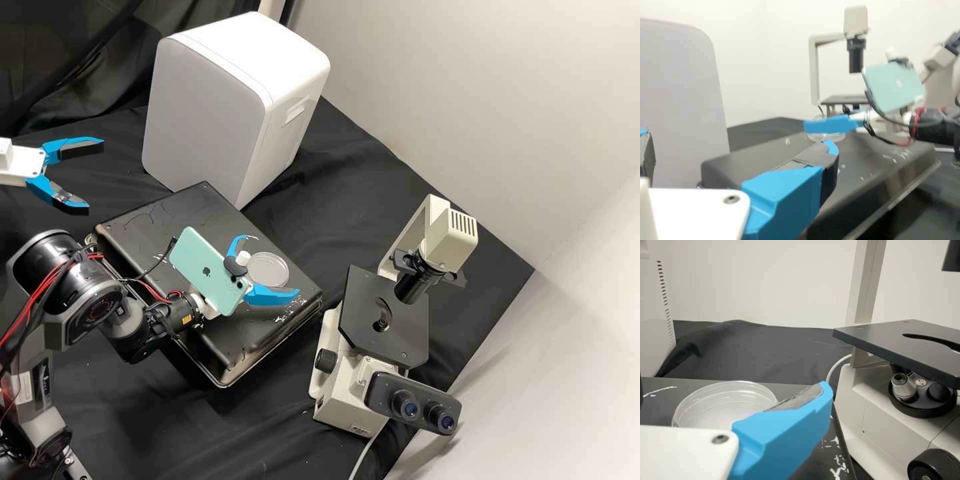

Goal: Place the petri dish on the bench

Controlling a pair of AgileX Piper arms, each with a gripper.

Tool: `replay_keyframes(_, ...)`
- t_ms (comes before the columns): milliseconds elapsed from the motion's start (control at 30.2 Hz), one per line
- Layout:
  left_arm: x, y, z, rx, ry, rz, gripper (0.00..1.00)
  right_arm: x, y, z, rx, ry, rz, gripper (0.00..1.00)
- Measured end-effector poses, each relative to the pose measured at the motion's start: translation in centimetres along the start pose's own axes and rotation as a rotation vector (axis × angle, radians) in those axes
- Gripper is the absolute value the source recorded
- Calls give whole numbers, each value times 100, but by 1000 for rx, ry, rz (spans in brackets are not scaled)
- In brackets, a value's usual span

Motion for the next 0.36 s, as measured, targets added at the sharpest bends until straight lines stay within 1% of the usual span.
replay_keyframes(66,-17,52,-7,6,6,38,100,0,0,0,0,0,0,100)
replay_keyframes(132,-52,140,-10,11,12,100,100,0,0,0,0,0,0,100)
replay_keyframes(166,-72,189,-7,11,19,136,100,0,0,0,0,0,0,100)
replay_keyframes(265,-108,277,4,6,27,207,100,0,0,0,0,0,0,100)
replay_keyframes(298,-116,295,4,5,29,223,100,0,0,0,0,0,0,100)
replay_keyframes(364,-130,319,6,2,32,240,100,0,0,0,0,0,0,100)
